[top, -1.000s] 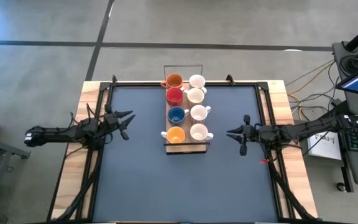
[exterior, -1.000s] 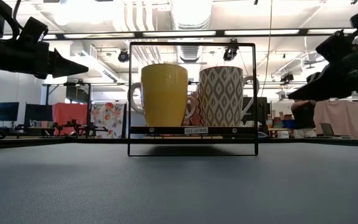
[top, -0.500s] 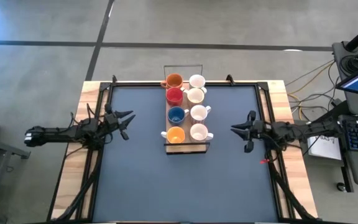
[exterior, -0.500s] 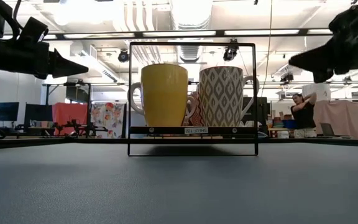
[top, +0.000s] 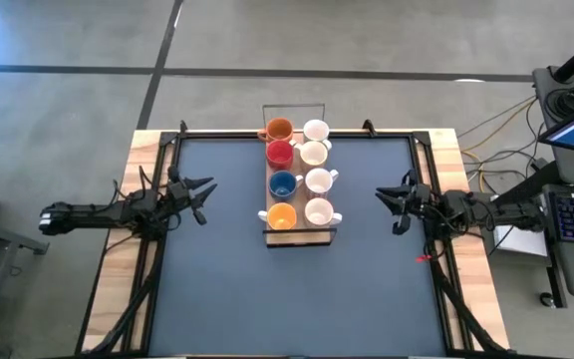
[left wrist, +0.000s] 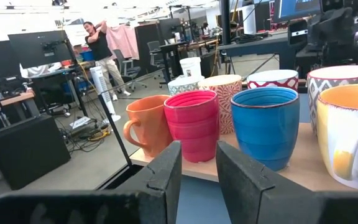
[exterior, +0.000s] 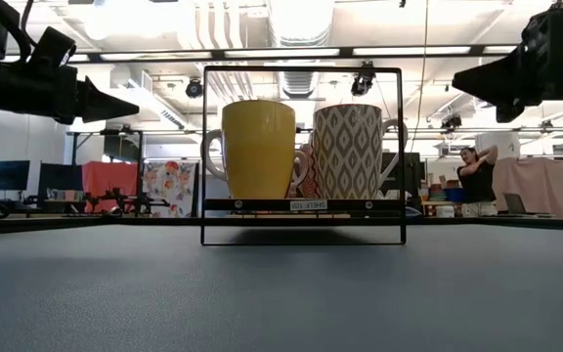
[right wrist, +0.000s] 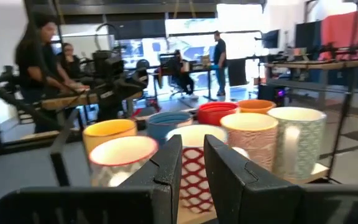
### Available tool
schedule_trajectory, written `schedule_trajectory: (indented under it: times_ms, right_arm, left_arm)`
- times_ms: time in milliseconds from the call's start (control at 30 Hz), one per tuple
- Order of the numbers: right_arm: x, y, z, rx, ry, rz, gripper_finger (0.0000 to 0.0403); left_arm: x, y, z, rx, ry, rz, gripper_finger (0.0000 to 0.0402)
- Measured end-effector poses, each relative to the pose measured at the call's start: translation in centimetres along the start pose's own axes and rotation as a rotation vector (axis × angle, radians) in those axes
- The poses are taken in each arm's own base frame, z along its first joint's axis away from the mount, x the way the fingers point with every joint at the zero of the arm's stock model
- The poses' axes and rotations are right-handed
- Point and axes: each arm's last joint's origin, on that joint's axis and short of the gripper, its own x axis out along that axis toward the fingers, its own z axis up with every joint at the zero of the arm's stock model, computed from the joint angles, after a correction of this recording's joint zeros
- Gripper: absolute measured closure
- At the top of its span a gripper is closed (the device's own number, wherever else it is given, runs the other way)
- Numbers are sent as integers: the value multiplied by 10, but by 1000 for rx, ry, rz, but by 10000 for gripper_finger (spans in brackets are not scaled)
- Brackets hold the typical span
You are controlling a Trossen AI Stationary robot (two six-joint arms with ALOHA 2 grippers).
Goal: Place coffee mugs
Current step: Return to Home Position
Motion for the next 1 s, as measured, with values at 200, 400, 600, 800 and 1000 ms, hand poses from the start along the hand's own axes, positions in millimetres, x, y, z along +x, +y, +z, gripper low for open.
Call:
schedule_trajectory:
  times_ms: [200,400,600,800,1000]
  right_arm:
    - [2,-8,0,-21,-6,-83,344]
    - [3,-17,1,-44,-10,-175,344]
    - [3,-26,2,-59,-16,-274,344]
    - [2,-32,2,-68,-15,-339,344]
    - [4,-32,0,-72,9,-341,344]
  left_arm:
    - [0,0,0,0,0,0,319]
    - [0,0,0,1,1,0,319]
    - [0,0,0,1,1,0,319]
    - [0,0,0,1,2,0,319]
    - [0,0,0,1,2,-1,319]
